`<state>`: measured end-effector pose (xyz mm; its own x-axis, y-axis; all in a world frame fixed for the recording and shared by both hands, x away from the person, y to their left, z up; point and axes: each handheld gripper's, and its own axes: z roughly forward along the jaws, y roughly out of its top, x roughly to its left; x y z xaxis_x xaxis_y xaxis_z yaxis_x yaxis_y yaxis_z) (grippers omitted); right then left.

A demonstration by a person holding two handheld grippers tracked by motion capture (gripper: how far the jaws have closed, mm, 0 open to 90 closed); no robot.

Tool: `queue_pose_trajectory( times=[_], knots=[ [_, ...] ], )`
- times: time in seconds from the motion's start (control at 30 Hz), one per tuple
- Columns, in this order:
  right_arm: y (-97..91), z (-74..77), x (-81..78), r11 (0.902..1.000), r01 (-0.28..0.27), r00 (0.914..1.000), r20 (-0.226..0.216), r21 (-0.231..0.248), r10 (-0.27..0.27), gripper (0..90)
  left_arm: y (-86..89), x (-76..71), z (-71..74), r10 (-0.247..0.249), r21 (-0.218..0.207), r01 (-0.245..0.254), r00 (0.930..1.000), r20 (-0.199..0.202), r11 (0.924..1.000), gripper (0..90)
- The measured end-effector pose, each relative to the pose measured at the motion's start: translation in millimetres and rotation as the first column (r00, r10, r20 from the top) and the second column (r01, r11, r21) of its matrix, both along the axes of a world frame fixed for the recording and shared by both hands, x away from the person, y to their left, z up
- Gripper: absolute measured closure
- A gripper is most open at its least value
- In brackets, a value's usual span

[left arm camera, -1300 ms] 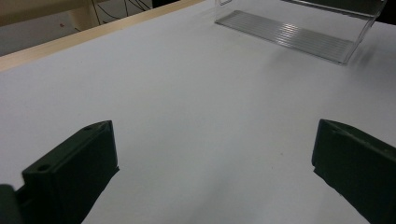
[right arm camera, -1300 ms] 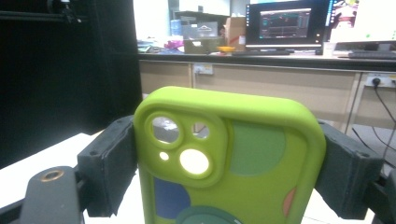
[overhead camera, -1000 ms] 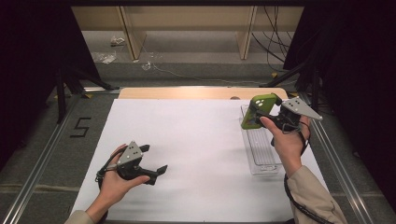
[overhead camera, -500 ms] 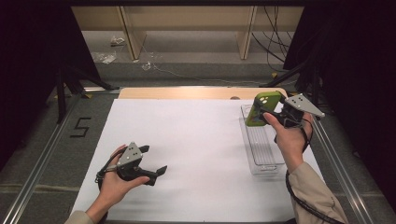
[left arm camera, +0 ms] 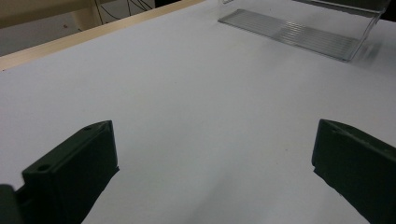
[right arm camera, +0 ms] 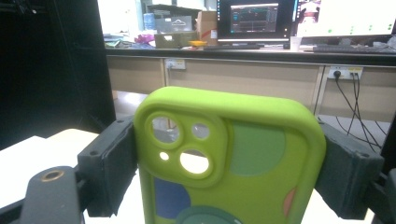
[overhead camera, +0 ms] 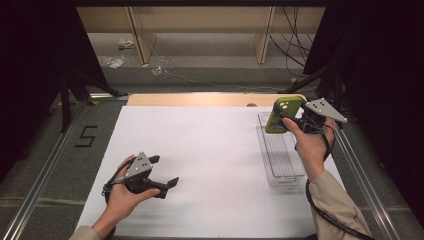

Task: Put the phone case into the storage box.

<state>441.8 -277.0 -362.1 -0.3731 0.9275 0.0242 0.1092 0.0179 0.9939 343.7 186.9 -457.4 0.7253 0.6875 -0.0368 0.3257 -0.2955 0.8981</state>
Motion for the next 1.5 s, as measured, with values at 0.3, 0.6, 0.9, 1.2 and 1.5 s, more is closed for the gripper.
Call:
queue_pose_trajectory(
  times=[0.3,0.6,0.9,1.2,1.5],
  knots=[
    [-0.5,-1.9,5.7,0.9999,0.010,0.9999,-0.004,-0.006,-0.010,18.1,0.8,0.8,-0.9,0.001,0.001,-0.001,1.0000,-0.001,1.0000,0.0],
    [-3.0,-3.5,12.0,0.9997,0.024,0.9997,-0.009,-0.009,-0.024,18.1,2.0,1.6,-1.7,0.004,0.000,-0.004,1.0000,0.000,1.0000,0.0],
    [-1.6,-5.5,19.3,0.9994,0.029,0.9994,-0.016,-0.018,-0.029,18.1,3.4,3.0,-2.4,0.008,0.000,-0.008,1.0000,0.001,1.0000,0.0],
    [-1.0,-8.9,26.3,0.9990,0.036,0.9989,-0.028,-0.028,-0.037,18.1,3.3,2.9,-2.4,0.009,-0.001,-0.009,1.0000,0.002,1.0000,0.0],
    [-0.2,-9.8,30.2,0.9987,0.039,0.9988,-0.028,-0.033,-0.040,18.1,2.5,2.6,-2.3,0.006,-0.001,-0.006,1.0000,0.005,1.0000,0.0]
  ],
)
